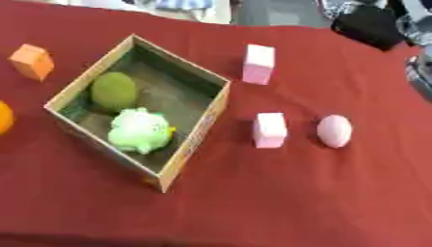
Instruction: Pick up objects on the table and place them in the box.
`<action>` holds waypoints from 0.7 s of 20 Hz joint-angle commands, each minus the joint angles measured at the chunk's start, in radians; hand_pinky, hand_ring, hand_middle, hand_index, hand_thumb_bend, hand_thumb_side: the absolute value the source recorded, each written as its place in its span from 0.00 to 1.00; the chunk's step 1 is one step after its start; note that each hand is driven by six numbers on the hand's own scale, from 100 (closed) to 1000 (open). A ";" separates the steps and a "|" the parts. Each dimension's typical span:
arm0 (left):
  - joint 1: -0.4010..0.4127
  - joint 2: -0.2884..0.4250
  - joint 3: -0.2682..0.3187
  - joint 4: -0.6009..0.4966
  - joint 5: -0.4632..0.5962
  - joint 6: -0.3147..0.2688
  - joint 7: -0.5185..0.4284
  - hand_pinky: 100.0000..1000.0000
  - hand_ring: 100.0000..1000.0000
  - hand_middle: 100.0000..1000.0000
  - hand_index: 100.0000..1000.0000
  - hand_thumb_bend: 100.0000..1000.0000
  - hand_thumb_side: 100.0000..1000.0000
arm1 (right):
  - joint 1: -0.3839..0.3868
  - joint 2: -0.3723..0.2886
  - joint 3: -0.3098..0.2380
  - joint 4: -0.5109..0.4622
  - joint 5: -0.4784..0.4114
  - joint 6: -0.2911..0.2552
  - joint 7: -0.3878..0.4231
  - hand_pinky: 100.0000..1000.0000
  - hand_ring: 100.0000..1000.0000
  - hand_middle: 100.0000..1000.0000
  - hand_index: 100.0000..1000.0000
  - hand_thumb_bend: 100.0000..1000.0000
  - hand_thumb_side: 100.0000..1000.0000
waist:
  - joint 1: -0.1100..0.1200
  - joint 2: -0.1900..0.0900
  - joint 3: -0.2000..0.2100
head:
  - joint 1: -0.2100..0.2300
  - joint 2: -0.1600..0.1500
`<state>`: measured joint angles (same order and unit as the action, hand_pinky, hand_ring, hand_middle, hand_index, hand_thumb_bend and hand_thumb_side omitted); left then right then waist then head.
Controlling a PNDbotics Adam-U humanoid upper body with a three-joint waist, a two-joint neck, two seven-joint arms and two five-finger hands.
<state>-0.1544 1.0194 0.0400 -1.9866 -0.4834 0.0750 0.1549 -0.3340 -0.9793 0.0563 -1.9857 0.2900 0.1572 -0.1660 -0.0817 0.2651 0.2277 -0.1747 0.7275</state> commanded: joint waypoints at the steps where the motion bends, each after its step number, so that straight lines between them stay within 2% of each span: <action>1: -0.004 0.023 0.010 -0.013 -0.005 0.001 0.004 0.84 0.74 0.73 0.88 0.53 0.81 | -0.007 -0.017 -0.015 -0.014 0.007 0.001 -0.007 0.81 0.76 0.67 0.78 0.00 0.74 | -0.005 0.002 0.000 | 0.001 -0.012; 10: -0.004 0.022 0.008 -0.013 -0.008 0.000 0.003 0.84 0.74 0.73 0.88 0.53 0.81 | -0.004 -0.017 -0.012 -0.014 0.007 0.003 -0.003 0.81 0.76 0.68 0.78 0.00 0.74 | -0.007 0.004 0.001 | -0.003 -0.013; 14: -0.003 0.022 0.008 -0.013 -0.008 -0.001 0.003 0.84 0.74 0.73 0.88 0.53 0.81 | 0.010 -0.021 -0.008 -0.014 0.015 0.009 0.012 0.82 0.77 0.68 0.79 0.00 0.71 | -0.007 0.003 0.001 | -0.009 -0.016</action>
<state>-0.1523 1.0187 0.0400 -1.9866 -0.4858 0.0751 0.1551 -0.3172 -0.9727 0.0568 -1.9857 0.2953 0.1644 -0.1578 -0.0818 0.2712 0.2277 -0.1796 0.7233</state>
